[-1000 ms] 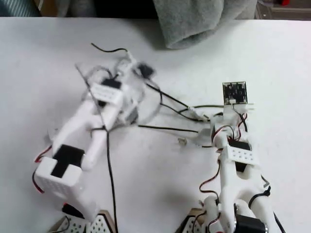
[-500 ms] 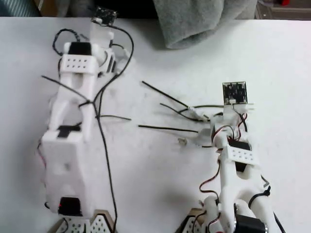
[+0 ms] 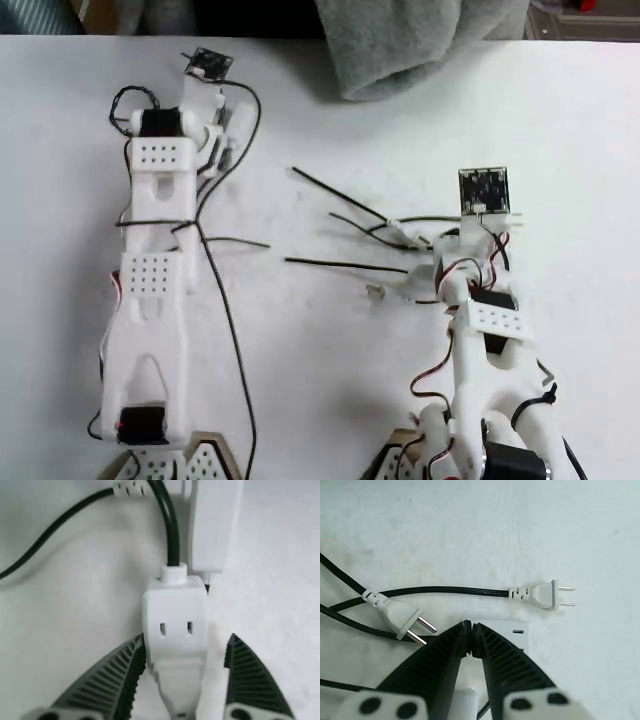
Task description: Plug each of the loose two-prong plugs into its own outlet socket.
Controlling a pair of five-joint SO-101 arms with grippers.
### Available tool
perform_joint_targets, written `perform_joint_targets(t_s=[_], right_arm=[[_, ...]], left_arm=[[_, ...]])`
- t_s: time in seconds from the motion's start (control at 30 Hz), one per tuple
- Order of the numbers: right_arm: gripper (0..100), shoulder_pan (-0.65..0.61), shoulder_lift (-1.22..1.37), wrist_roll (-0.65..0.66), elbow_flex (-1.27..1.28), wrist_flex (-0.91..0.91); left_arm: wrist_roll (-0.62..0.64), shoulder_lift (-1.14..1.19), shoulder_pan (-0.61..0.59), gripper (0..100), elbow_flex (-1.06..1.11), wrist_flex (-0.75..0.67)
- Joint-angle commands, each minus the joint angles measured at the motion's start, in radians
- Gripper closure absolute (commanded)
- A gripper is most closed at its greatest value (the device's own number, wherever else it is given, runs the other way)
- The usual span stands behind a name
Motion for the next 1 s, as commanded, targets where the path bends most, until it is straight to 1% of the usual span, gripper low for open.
perform_joint_targets(t_s=[0.0,0.2,0.37,0.43,0.57,0.77,0.8,0.83,0.97], right_arm=[[97.8,-0.012,-0.033,0.011,-0.005,-0.019],[97.8,-0.012,-0.033,0.011,-0.005,-0.018],[97.8,-0.013,-0.033,0.011,-0.005,-0.018],[97.8,-0.013,-0.033,0.011,-0.005,-0.018],[97.8,-0.013,-0.033,0.011,-0.005,-0.018],[97.8,-0.019,-0.015,0.011,-0.006,-0.019],[97.8,-0.028,-0.002,0.011,-0.011,-0.019],[97.8,-0.033,0.007,0.012,-0.012,-0.019],[97.8,-0.030,0.036,0.012,-0.032,-0.019]], left_arm=[[-0.012,-0.127,-0.033,72,-0.046,0.072],[-0.015,-0.335,-0.154,72,-0.046,0.140],[-0.023,-0.473,-0.303,72,-0.037,0.155],[-0.051,-0.504,-0.360,72,-0.025,0.157],[-0.075,-0.553,-0.466,72,0.061,0.157],[-0.106,-0.634,-0.567,72,0.318,0.158],[-0.133,-0.654,-0.575,72,0.377,0.160],[-0.189,-0.679,-0.576,72,0.440,0.160],[-0.520,-0.806,-0.581,72,0.735,0.160]])
